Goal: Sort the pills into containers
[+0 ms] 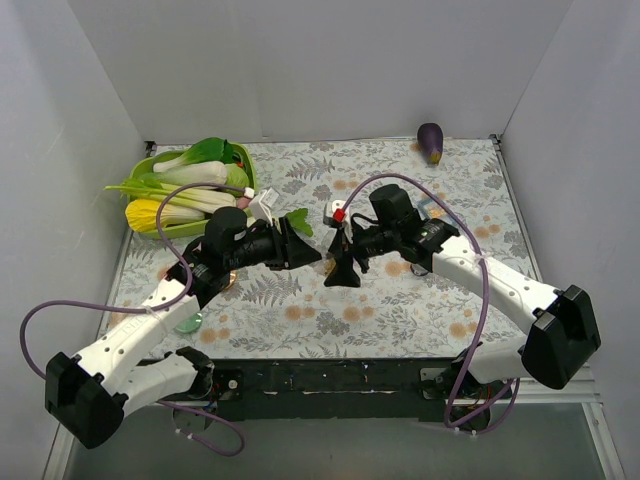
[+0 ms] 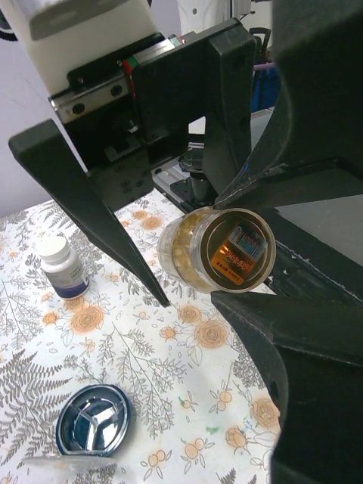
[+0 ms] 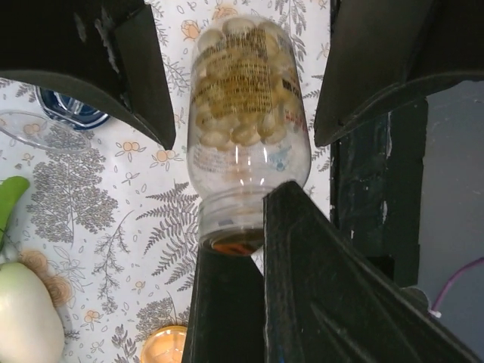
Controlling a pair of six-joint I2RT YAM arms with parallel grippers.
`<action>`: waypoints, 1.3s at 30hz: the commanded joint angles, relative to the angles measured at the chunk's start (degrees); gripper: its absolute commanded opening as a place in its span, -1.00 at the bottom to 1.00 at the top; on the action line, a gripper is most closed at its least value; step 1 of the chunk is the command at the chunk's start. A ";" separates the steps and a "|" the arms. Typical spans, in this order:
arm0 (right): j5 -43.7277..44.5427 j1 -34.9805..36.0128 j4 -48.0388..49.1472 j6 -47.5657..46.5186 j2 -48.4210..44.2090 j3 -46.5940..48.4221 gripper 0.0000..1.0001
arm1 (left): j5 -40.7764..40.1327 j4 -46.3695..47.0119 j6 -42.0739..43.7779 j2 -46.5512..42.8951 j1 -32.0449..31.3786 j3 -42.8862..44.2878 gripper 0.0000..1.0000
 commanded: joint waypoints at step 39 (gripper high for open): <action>-16.01 -1.24 -8.20 -15.75 -6.42 -4.72 -0.97 | 9.23 23.65 44.69 -4.46 -12.50 -9.34 0.69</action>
